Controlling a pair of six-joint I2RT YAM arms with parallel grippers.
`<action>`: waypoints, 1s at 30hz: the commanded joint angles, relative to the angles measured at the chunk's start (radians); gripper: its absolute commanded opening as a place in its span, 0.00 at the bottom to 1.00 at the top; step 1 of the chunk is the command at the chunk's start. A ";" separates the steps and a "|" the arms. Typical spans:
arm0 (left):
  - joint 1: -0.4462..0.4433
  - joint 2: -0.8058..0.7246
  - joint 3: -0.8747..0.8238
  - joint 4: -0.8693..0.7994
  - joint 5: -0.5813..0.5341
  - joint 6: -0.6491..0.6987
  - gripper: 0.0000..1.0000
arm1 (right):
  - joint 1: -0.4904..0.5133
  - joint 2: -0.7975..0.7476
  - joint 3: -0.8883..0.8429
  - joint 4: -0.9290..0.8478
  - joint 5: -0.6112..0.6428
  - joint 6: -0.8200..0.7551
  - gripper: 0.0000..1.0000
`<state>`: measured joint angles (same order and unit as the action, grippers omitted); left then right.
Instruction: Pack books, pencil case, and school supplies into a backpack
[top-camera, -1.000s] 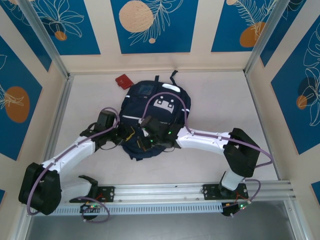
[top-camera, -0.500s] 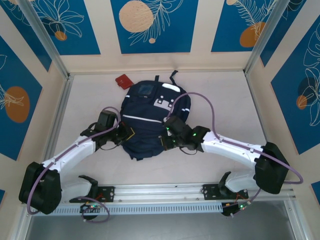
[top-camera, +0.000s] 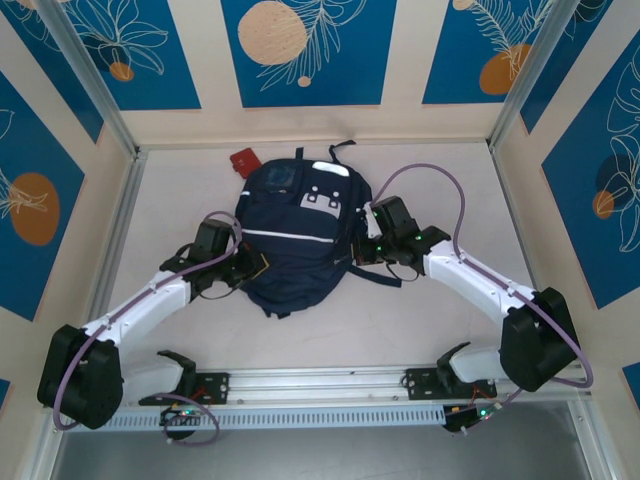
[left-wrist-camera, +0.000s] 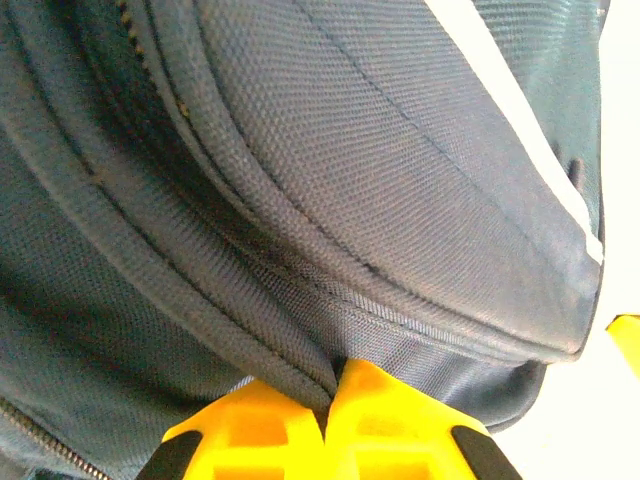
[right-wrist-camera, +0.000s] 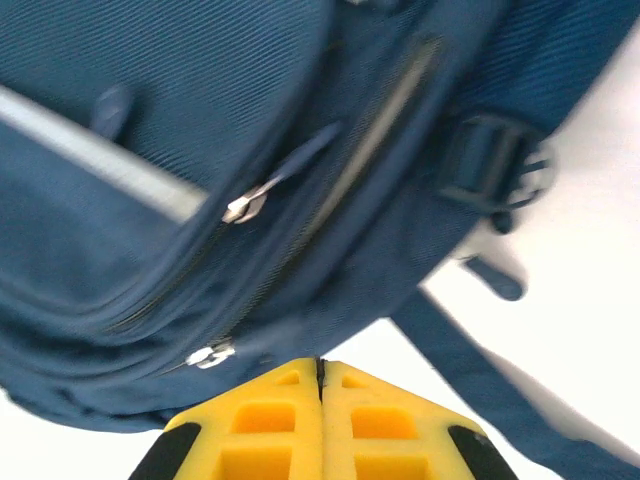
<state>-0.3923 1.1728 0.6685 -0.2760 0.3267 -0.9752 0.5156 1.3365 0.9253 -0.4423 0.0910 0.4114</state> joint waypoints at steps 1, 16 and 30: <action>0.010 -0.022 0.015 -0.101 0.000 0.069 0.00 | -0.032 0.004 0.025 -0.055 0.012 -0.040 0.00; 0.010 -0.044 0.067 -0.139 0.024 0.096 0.00 | 0.020 0.028 -0.057 0.083 -0.217 -0.138 0.59; 0.024 -0.029 0.107 -0.176 0.006 0.112 0.00 | 0.053 0.160 -0.037 0.168 -0.335 -0.358 0.76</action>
<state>-0.3779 1.1530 0.7338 -0.4297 0.3084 -0.9062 0.5671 1.4822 0.8856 -0.3344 -0.2031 0.1204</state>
